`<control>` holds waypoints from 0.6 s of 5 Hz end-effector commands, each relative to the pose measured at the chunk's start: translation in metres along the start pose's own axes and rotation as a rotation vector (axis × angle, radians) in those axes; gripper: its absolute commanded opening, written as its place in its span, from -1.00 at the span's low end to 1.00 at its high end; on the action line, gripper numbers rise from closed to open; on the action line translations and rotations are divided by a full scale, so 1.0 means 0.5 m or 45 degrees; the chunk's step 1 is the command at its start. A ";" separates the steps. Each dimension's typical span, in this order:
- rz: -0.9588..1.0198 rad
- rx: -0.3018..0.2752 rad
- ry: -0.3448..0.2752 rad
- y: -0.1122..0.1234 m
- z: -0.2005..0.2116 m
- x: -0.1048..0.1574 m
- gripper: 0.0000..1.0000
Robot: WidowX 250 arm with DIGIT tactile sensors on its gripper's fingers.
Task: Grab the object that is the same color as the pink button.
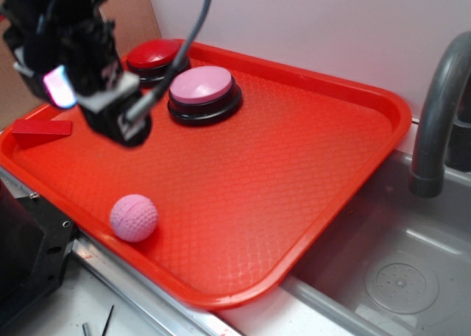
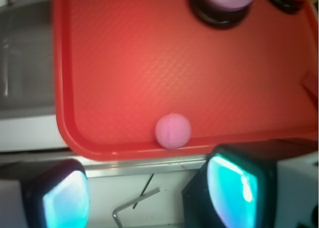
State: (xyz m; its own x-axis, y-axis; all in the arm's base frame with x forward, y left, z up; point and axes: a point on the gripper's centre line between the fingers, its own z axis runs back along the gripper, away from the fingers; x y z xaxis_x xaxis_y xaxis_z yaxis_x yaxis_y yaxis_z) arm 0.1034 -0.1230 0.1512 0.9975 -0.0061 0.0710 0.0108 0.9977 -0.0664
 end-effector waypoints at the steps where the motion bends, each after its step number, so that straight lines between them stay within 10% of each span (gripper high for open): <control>1: -0.071 -0.080 -0.028 0.036 -0.105 0.013 1.00; 3: -0.202 -0.040 0.069 0.052 -0.158 0.028 1.00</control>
State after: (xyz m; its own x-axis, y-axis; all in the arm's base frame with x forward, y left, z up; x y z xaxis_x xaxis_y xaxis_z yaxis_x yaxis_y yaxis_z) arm 0.1227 -0.0996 0.0684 0.9861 -0.1654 0.0185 0.1663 0.9831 -0.0766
